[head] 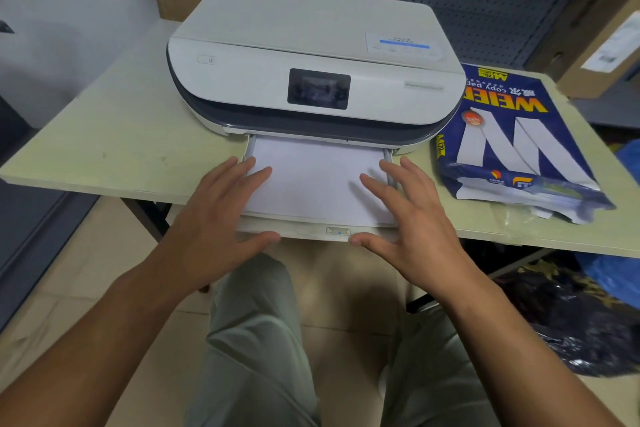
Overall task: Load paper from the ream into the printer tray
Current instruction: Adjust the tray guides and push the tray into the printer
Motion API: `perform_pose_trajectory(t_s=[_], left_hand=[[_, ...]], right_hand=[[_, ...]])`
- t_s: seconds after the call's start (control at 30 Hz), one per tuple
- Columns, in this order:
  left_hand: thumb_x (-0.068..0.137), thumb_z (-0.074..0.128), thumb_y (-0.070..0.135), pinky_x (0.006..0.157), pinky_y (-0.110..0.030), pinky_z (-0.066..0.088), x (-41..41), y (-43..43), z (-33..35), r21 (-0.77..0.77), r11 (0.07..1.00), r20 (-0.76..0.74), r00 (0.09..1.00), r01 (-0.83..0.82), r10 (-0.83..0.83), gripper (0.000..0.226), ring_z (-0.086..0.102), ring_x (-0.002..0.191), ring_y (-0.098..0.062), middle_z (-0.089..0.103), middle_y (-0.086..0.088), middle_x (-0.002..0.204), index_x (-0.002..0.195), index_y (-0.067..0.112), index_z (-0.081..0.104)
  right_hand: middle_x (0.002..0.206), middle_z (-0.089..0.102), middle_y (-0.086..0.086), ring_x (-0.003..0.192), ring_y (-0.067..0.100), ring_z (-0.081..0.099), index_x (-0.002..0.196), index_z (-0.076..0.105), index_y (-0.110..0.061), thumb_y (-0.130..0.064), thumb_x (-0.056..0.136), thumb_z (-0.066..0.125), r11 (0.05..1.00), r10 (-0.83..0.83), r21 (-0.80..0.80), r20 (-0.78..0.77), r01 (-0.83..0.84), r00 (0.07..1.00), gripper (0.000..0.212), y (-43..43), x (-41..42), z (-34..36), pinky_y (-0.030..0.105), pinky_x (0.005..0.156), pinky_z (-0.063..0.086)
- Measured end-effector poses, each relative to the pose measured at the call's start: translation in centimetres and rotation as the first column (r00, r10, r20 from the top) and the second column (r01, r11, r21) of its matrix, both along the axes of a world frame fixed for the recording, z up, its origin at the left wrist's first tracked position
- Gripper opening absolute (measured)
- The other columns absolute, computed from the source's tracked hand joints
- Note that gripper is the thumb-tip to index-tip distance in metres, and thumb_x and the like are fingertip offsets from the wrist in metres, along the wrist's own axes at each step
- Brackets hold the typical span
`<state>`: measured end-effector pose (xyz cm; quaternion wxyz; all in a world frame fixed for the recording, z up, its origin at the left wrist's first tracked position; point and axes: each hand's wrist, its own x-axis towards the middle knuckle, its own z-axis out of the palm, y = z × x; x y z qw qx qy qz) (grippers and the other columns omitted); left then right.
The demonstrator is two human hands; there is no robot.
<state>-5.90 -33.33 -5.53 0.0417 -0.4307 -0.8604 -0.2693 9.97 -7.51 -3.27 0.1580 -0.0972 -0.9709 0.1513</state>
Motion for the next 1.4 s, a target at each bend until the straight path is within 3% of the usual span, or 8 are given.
perform_pose_trajectory(t_s=[0.2, 0.57, 0.83, 1.07, 1.4], left_hand=[[0.078, 0.053, 0.07, 0.12, -0.049, 0.029, -1.0, 0.5, -0.2, -0.004, 1.0, 0.013, 1.0, -0.002, 0.002, 0.095, 0.013, 0.155, -0.017, 0.023, 0.004, 0.166, 0.158, 0.032, 0.017], [0.079, 0.063, 0.063, 0.119, -0.049, 0.03, -2.3, 2.1, -0.1, 0.03, 0.999, -0.055, 0.998, -0.032, 0.034, 0.091, 0.02, 0.153, -0.022, 0.028, -0.002, 0.165, 0.155, 0.025, 0.031], [0.08, 0.076, 0.05, 0.119, -0.053, 0.024, -3.1, 3.1, 0.5, 0.002, 0.999, -0.156, 0.987, -0.041, 0.041, 0.094, 0.004, 0.156, -0.029, 0.014, -0.009, 0.169, 0.156, 0.022, 0.029], [0.079, 0.078, 0.047, 0.12, -0.055, 0.026, -3.6, 3.8, 1.2, -0.008, 0.999, -0.154, 0.987, -0.054, 0.052, 0.094, 0.003, 0.156, -0.028, 0.015, -0.009, 0.168, 0.156, 0.024, 0.03], [0.08, 0.077, 0.045, 0.117, -0.063, 0.027, -4.8, 4.7, 1.4, -0.035, 0.999, -0.238, 0.971, -0.038, 0.029, 0.089, 0.01, 0.155, -0.036, 0.021, -0.015, 0.166, 0.154, 0.018, 0.036]], right_hand=[[0.161, 0.036, 0.004, 0.155, 0.029, 0.018, 0.146, 0.049, -0.037, -0.056, 0.076, 0.077, 1.0, 0.006, 0.012, -0.029, -0.005, 1.0, 0.078, 0.2, -0.8, 0.0, 0.055, 0.119, 0.032], [0.159, 0.039, 0.004, 0.154, 0.027, 0.02, 0.146, 0.05, -0.033, -0.05, 0.081, 0.075, 0.999, -0.016, 0.044, -0.057, 0.019, 0.998, 0.072, 0.9, -2.2, -0.3, 0.045, 0.121, 0.028], [0.158, 0.041, 0.007, 0.153, 0.031, 0.023, 0.147, 0.049, -0.027, -0.047, 0.078, 0.079, 0.998, -0.045, 0.041, -0.103, 0.05, 0.994, 0.077, 1.2, -3.4, -0.1, 0.048, 0.121, 0.029], [0.161, 0.038, 0.007, 0.154, 0.028, 0.019, 0.151, 0.042, -0.031, -0.049, 0.079, 0.079, 0.992, -0.074, 0.1, -0.064, 0.08, 0.995, 0.083, 1.4, -4.3, 0.6, 0.044, 0.122, 0.023], [0.158, 0.042, 0.009, 0.151, 0.031, 0.026, 0.153, 0.04, -0.027, -0.05, 0.078, 0.078, 0.98, -0.07, 0.183, -0.08, 0.083, 0.994, 0.087, 2.0, -5.8, 0.6, 0.048, 0.122, 0.027]])
